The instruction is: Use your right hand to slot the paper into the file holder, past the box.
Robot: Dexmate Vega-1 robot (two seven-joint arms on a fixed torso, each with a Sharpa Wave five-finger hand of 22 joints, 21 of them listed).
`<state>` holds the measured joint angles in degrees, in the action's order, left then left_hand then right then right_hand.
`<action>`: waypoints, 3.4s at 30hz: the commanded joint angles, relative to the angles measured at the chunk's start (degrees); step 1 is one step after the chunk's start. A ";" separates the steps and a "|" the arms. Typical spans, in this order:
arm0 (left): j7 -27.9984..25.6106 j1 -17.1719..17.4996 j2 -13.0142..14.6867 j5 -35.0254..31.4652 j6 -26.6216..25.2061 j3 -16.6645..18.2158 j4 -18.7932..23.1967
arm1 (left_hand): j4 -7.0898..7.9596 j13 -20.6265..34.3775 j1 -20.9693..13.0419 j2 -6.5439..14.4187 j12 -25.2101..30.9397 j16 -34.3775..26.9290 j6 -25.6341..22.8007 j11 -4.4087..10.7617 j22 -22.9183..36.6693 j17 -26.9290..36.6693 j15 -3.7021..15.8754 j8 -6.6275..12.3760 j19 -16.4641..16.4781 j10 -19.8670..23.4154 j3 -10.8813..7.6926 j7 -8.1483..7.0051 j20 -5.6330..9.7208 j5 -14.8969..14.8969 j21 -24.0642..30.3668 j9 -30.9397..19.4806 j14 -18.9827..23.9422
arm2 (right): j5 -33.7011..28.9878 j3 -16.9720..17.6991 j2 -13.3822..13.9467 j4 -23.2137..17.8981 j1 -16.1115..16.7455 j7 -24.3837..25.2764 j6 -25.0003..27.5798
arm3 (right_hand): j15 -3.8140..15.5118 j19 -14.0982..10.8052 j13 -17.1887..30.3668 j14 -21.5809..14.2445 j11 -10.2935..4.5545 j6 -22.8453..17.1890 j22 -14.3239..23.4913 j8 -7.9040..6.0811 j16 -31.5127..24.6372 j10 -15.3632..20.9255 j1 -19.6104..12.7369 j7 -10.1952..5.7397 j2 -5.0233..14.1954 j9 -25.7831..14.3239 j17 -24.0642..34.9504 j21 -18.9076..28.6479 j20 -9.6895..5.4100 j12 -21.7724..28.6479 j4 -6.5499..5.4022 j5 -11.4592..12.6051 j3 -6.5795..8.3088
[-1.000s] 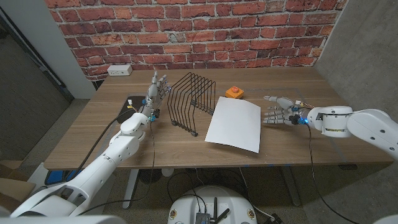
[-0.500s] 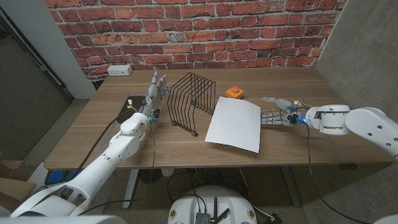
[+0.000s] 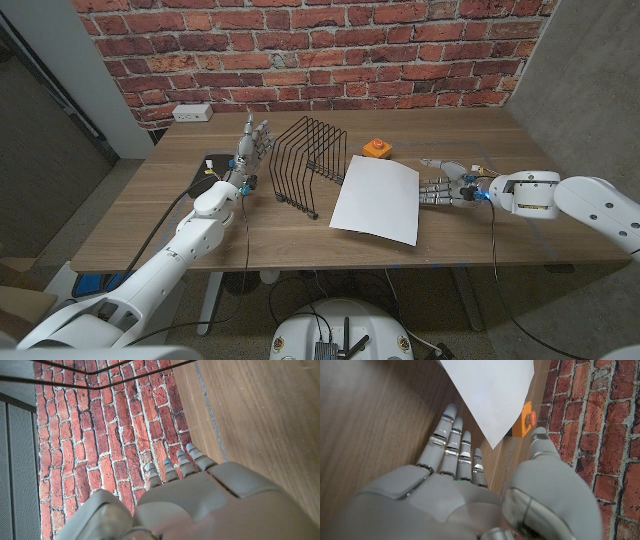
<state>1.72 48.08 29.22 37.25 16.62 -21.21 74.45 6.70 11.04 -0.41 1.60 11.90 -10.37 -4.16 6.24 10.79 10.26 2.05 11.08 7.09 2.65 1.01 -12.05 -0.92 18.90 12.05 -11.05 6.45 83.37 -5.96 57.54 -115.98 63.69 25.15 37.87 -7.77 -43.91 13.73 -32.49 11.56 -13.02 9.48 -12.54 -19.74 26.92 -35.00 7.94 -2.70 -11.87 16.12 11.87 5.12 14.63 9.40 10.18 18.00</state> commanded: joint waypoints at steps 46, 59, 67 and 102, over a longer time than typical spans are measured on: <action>0.03 -0.01 0.01 0.00 -0.04 0.01 -0.03 | 0.35 0.33 0.04 0.52 0.40 -0.36 -0.07 0.37 0.33 0.15 -0.06 0.36 0.38 -0.13 -0.06 -0.51 0.08 0.15 0.40 -0.30 0.54 | 5.14 -7.09 -1.00 7.82 -7.89 -6.18 2.83 | 7.02 -7.76 1.85 -7.50 -4.60 -7.55 0.50 -2.33 -4.59 7.24 -5.84 4.54 0.38 -0.95 1.89 1.01 -4.49 2.69 -0.26 0.33 -0.37; 0.02 -0.01 0.01 -0.01 -0.05 0.01 -0.03 | 0.35 0.33 0.04 0.51 0.40 -0.35 -0.04 0.36 0.33 0.15 -0.02 0.35 0.37 -0.13 -0.06 -0.51 0.09 0.14 0.40 -0.30 0.52 | 5.45 -7.42 -1.67 8.14 -8.50 -4.93 3.06 | 10.22 -10.31 2.69 -10.28 -6.33 -10.22 0.63 -3.18 -6.88 10.13 -8.23 4.44 -0.25 -1.21 3.14 1.49 -5.98 3.66 0.12 1.00 -1.01; 0.01 -0.01 0.02 -0.01 -0.06 0.01 -0.01 | 0.35 0.33 0.04 0.51 0.44 -0.34 -0.04 0.37 0.33 0.15 -0.12 0.35 0.36 -0.03 -0.06 -0.51 0.09 0.14 0.40 -0.30 0.48 | 6.06 -7.78 -2.05 9.11 -9.20 -5.26 3.69 | 10.24 -11.01 2.97 -11.09 -6.30 -11.64 0.65 -3.68 -7.50 11.03 -9.05 4.41 -0.59 -1.29 3.31 1.57 -6.37 3.91 0.18 1.20 -1.35; 0.01 0.00 0.02 -0.01 -0.06 0.01 -0.01 | 0.36 0.33 0.05 0.51 0.40 -0.36 -0.03 0.43 0.33 0.15 -0.06 0.35 0.36 -0.14 -0.06 -0.52 0.09 0.13 0.40 -0.30 0.54 | 5.78 -9.72 -3.39 12.31 -12.37 -6.96 6.04 | 15.47 -24.20 2.03 -18.42 -11.10 -20.85 0.79 -6.35 -8.27 19.32 -17.91 1.23 0.41 -0.71 1.32 4.81 -13.92 3.67 -0.60 2.42 -0.66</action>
<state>1.73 48.09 29.26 37.26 16.55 -21.19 74.46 6.70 11.04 -0.41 1.60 11.90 -10.37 -4.16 6.24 10.78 10.26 2.05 11.08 7.08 2.65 1.01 -12.05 -0.92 18.90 11.99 -11.05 6.45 89.84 -15.13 54.46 -104.50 52.16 19.07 43.34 6.48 -67.60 15.68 -50.23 0.74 -31.31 10.01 -18.48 -27.52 45.19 -52.27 7.76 -2.32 -12.50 17.10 16.32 -8.66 18.40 9.28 12.74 17.23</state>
